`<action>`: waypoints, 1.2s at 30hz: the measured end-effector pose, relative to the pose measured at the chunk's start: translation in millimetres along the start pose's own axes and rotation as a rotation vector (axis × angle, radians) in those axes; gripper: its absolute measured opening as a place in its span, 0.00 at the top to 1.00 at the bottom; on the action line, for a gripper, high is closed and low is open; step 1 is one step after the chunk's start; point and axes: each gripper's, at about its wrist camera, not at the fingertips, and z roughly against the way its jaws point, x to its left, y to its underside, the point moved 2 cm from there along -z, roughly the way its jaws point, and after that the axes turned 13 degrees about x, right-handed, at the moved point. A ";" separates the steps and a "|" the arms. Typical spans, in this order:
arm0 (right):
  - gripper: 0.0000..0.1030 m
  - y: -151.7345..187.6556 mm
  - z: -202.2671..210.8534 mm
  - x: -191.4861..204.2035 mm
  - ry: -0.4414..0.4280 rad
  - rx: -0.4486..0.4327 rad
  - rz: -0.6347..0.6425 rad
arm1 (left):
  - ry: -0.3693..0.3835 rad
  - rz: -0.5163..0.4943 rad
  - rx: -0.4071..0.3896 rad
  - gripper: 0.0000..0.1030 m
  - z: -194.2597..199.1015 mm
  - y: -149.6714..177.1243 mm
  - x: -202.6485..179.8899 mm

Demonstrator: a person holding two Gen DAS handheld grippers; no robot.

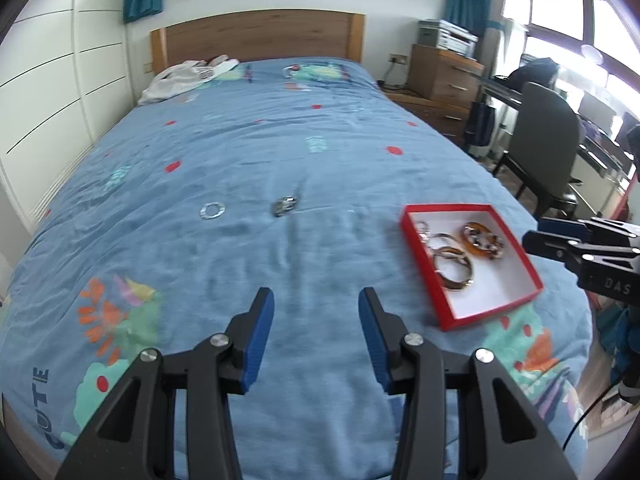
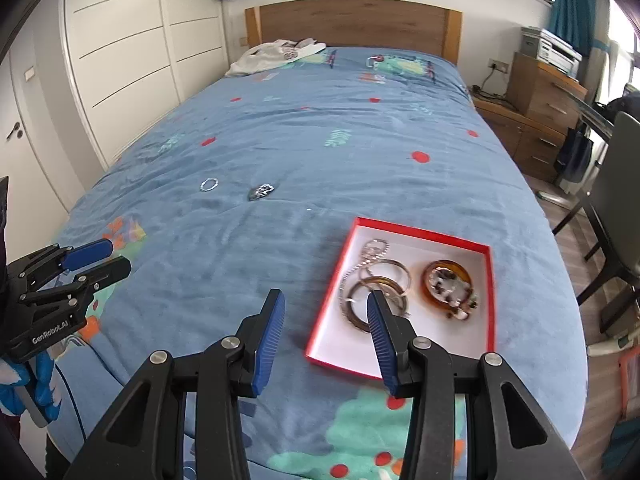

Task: Organize jewelry
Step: 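Move both open tools back toward the watch and twisted hoop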

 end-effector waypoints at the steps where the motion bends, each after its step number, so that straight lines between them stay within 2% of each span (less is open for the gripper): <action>1: 0.59 -2.4 -1.9 4.2 -0.003 0.003 0.006 | -0.007 0.005 0.001 0.59 -1.4 0.0 4.9; 8: 0.59 -21.0 -22.1 31.1 -0.026 0.025 0.043 | -0.058 0.035 0.016 0.59 -17.1 -5.7 39.3; 17: 0.59 -61.4 -68.2 59.9 -0.088 0.053 0.089 | -0.126 0.081 0.056 0.59 -55.0 -25.6 88.8; 24: 0.59 -99.6 -112.2 72.4 -0.138 0.067 0.100 | -0.061 0.182 0.075 0.59 -99.0 -51.8 142.2; 36: 0.59 -162.7 -214.9 94.2 -0.220 0.119 0.080 | 0.012 0.183 0.133 0.59 -198.1 -104.1 173.8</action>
